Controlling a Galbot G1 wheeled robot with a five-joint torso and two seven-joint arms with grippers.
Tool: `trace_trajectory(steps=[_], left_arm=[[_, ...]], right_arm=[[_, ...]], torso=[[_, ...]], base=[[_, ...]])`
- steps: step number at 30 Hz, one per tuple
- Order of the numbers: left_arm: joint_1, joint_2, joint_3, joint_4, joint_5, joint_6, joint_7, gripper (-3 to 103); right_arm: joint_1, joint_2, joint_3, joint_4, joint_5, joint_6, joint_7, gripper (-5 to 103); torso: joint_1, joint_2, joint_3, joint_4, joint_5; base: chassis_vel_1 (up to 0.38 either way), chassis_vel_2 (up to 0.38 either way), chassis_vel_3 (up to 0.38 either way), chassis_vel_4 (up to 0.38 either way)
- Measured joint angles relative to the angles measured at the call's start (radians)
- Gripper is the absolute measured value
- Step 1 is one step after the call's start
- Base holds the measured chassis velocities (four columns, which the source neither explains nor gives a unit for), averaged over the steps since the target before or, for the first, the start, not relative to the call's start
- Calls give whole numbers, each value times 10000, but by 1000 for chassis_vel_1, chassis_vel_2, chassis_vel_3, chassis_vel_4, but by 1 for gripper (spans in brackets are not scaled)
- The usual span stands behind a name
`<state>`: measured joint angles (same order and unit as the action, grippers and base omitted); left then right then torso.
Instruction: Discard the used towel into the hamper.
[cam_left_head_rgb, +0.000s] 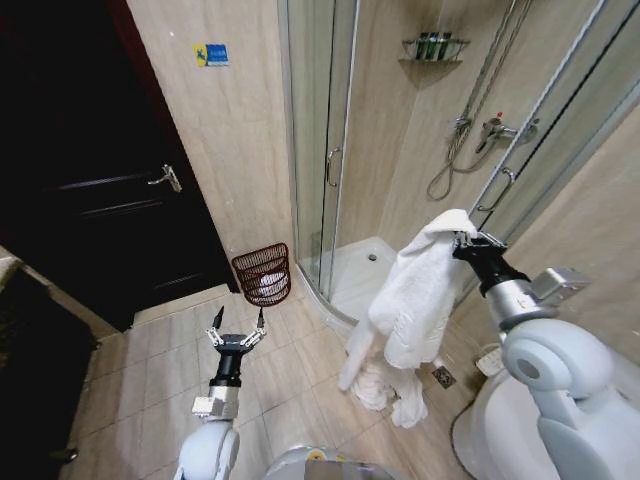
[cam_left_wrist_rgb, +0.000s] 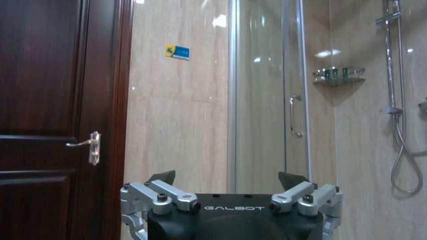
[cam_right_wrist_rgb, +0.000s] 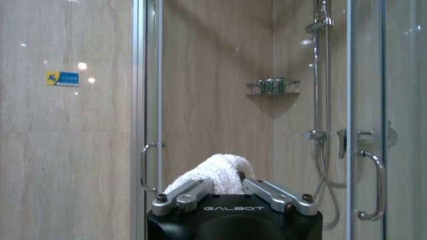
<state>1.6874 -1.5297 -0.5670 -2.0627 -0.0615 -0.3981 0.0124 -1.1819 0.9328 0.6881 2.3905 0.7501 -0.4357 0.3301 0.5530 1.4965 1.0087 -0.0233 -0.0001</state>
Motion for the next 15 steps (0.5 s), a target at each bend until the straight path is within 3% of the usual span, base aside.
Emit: trace_trajectory(steps=[11, 15], left_arm=[[-234, -63, 92, 7, 158, 135, -222, 100], [-234, -61, 100, -236, 149, 530, -338, 100]], right_arm=[[-323, 168, 13, 79, -131, 93, -200, 3], [-476, 227, 88, 187, -155, 107, -232, 3]], torso=[[0, 0, 0, -1, 0], [0, 0, 0, 0, 0]], base=[[0, 0, 0, 0], [0, 0, 0, 0]])
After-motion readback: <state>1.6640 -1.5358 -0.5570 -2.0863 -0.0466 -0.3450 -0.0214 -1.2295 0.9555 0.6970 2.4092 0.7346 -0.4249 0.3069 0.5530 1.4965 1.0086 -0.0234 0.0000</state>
